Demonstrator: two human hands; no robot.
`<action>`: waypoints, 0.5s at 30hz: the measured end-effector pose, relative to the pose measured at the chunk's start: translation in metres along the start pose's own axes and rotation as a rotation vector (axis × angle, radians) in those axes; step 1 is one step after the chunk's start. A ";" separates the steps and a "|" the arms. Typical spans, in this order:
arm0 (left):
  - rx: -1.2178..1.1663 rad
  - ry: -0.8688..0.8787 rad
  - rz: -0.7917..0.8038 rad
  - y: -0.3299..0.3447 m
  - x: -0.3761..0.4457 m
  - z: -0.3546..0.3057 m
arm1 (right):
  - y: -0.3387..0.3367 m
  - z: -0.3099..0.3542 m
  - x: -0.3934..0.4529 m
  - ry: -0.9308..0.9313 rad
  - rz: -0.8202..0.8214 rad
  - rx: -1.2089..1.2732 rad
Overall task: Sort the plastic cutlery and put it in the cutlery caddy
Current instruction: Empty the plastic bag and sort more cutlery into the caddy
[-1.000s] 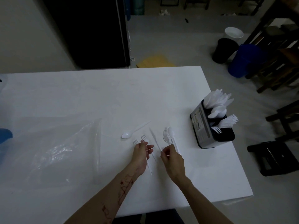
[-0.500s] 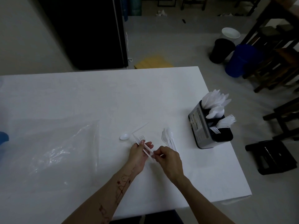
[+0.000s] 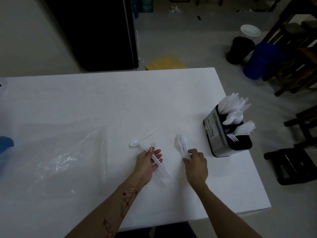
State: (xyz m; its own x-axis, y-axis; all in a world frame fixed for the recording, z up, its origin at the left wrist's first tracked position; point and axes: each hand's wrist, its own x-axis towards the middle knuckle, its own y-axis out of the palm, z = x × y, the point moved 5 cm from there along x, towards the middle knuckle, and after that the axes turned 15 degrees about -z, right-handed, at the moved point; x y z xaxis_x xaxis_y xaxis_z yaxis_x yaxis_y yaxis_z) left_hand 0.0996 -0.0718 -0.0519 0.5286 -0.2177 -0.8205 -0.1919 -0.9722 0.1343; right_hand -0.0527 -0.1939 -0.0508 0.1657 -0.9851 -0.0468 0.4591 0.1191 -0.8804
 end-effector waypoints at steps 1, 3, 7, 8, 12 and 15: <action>0.003 0.001 -0.001 -0.001 -0.001 0.001 | 0.003 0.001 -0.002 -0.009 0.005 0.020; 0.007 -0.001 -0.007 -0.002 -0.002 0.003 | 0.007 0.007 -0.007 -0.017 0.022 0.064; 0.025 0.005 -0.018 -0.005 -0.003 0.004 | 0.021 0.023 -0.018 -0.086 0.121 0.134; 0.028 0.008 -0.019 -0.006 -0.002 0.004 | 0.024 0.024 -0.019 -0.083 0.141 0.157; 0.022 0.003 -0.027 -0.010 0.000 0.002 | 0.026 0.017 -0.013 0.028 0.150 0.244; 0.020 0.001 -0.036 -0.014 0.000 0.002 | 0.019 0.004 -0.003 0.072 0.088 0.235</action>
State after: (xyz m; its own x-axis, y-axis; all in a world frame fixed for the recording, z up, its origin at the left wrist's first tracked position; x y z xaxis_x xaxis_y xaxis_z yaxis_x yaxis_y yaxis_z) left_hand 0.1008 -0.0584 -0.0545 0.5365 -0.1826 -0.8239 -0.1891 -0.9775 0.0935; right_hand -0.0408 -0.1887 -0.0653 0.1555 -0.9750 -0.1588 0.6376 0.2219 -0.7377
